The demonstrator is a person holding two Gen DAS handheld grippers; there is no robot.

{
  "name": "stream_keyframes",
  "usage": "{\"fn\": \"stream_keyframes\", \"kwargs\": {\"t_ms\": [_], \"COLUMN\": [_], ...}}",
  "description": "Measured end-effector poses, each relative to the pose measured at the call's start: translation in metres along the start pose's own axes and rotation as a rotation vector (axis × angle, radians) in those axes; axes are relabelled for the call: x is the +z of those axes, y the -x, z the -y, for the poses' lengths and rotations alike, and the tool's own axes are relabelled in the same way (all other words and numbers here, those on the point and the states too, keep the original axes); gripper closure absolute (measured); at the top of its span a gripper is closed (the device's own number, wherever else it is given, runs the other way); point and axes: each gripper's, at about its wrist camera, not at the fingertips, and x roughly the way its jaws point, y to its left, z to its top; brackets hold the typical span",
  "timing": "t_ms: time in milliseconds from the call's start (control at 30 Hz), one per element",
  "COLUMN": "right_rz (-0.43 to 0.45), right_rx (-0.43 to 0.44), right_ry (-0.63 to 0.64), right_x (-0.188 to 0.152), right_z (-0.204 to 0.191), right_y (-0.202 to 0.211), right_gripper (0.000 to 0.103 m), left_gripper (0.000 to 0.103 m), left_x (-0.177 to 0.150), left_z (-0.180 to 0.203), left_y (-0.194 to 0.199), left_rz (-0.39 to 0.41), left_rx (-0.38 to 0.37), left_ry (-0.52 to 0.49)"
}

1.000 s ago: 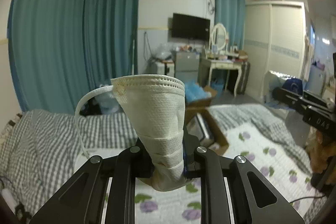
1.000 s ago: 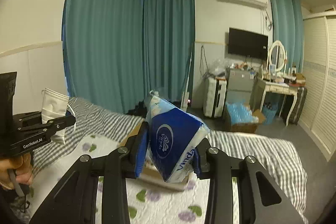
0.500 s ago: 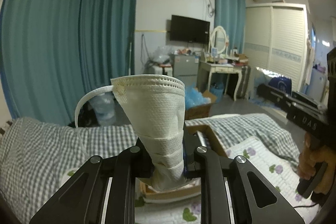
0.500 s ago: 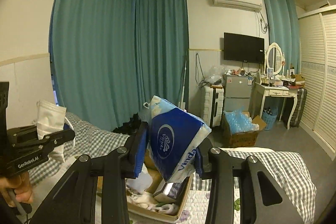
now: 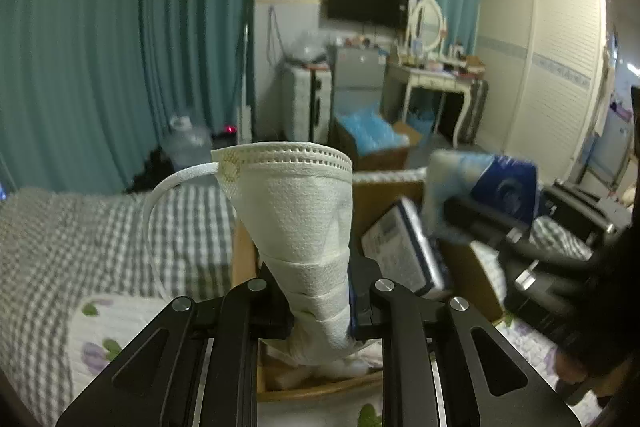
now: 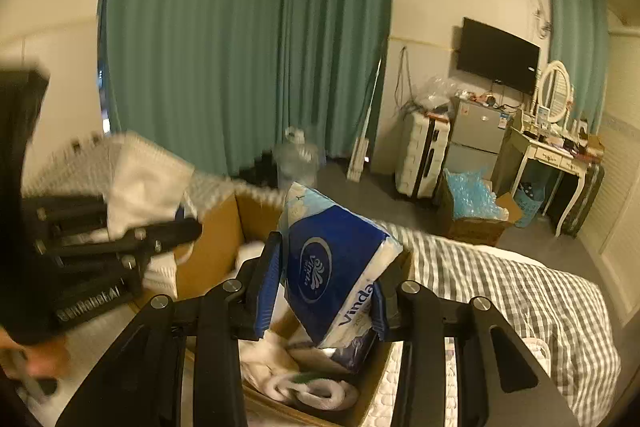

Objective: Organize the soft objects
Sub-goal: 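Open the right tool to drop the tissue pack while the left tool lowers and releases the mask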

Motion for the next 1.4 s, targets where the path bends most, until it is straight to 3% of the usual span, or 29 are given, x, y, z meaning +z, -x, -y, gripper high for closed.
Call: {"fn": "stream_keyframes", "kwargs": {"t_ms": [267,367,467,533,600,800,1033,1400], "right_rz": [-0.141,-0.17,-0.167,-0.153,-0.132,-0.077,0.01,0.103], "right_rx": [0.015,0.014,-0.003,0.002,0.002,-0.022,-0.054,-0.063], "right_ry": [0.004,0.011,0.014,-0.001,-0.011,-0.031,-0.048,-0.072], "right_x": [-0.037,-0.045,-0.048,-0.049,-0.045,-0.029,0.0,0.032], "right_z": [0.0,0.0,-0.001,-0.002,0.002,0.006,0.007,0.0], "right_y": [-0.047,-0.052,-0.049,-0.041,-0.035,-0.006,0.043,0.113], "right_gripper": [0.065,0.064,0.056,0.042,0.037,0.03,0.014,0.011], "left_gripper": [0.084,0.079,0.078,0.068,0.052,0.024,0.017,0.017], "left_x": [-0.016,-0.024,-0.024,-0.022,-0.019,-0.005,0.012,0.029], "left_z": [0.003,0.006,0.006,0.002,0.0,-0.002,-0.006,-0.014], "left_y": [-0.039,-0.048,-0.05,-0.049,-0.043,-0.012,0.027,0.081], "left_rz": [-0.103,-0.143,-0.15,-0.152,-0.133,-0.037,0.025,0.098], "left_rx": [0.0,0.009,0.029,0.028,0.034,0.047,0.056,0.055], "left_ry": [-0.019,-0.034,-0.03,-0.008,0.012,0.02,0.042,0.084]}}
